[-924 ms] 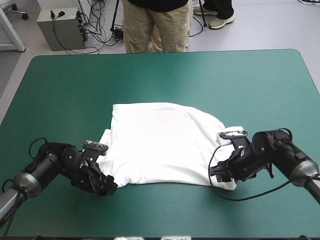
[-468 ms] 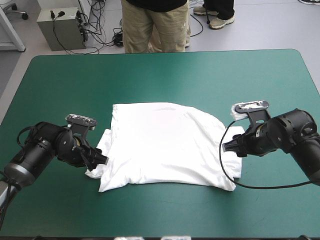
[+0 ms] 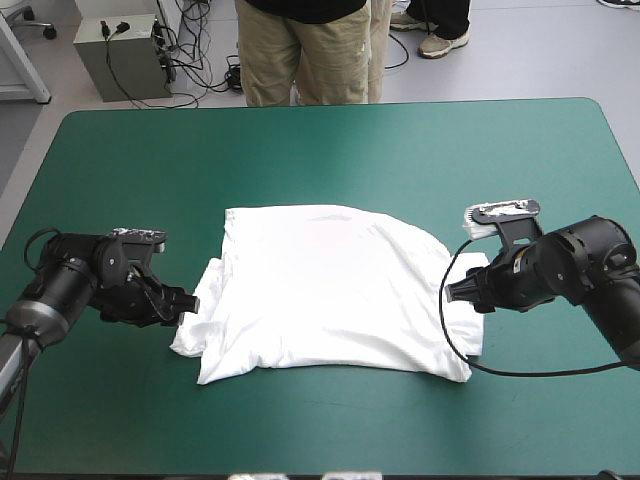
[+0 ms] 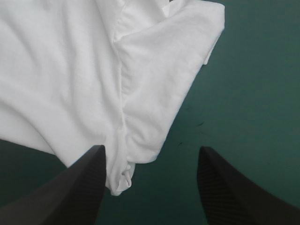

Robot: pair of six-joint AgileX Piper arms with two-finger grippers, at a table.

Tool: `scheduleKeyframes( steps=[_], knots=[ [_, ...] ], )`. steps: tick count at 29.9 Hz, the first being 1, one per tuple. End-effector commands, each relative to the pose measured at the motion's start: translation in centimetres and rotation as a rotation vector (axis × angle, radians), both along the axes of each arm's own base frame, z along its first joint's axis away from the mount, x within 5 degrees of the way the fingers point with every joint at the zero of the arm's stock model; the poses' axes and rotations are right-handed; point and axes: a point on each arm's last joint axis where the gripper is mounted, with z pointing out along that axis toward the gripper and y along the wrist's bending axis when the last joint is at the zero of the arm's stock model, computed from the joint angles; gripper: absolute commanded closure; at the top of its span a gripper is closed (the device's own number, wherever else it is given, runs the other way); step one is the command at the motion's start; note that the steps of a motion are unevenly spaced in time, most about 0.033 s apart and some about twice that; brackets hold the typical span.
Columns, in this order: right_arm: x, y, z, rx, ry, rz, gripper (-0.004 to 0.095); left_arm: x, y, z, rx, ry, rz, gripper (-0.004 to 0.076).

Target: Fold the cloth

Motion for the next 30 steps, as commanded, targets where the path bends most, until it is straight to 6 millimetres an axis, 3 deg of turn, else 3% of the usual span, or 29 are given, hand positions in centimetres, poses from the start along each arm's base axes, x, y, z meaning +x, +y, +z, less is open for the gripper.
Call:
scheduleKeyframes(
  steps=[1,7,12,18,22,23,30],
  knots=[
    [-0.1,-0.2,1.5,0.023,-0.08,-0.012,0.0354,0.9,-0.8,-0.1,-0.033,-0.014,-0.042,0.026],
    [-0.2,-0.2,1.5,0.023,-0.074,-0.016,0.0354,1.9,-1.2,-2.9,-0.019,0.056,-0.044,0.029],
    [-0.2,-0.2,1.5,0.025,-0.075,-0.02,0.0354,2.6,-1.3,-4.2,-0.018,0.082,-0.038,0.0311],
    [-0.2,-0.2,1.5,0.029,-0.073,-0.029,0.0354,3.0,-2.2,-6.0,-0.011,0.164,-0.079,0.0436],
    [-0.2,-0.3,1.5,0.034,-0.07,-0.043,0.0354,2.9,-3.4,-5.9,-0.01,0.143,-0.121,0.07],
    [-0.2,-0.3,1.5,0.034,-0.07,-0.043,0.0354,2.8,-3.6,-5.9,-0.009,0.143,-0.13,0.0731],
    [-0.3,-0.3,1.4,0.025,-0.055,-0.044,0.0354,2.6,-3.5,-4.5,0.024,0.088,-0.128,0.0733]
  ],
)
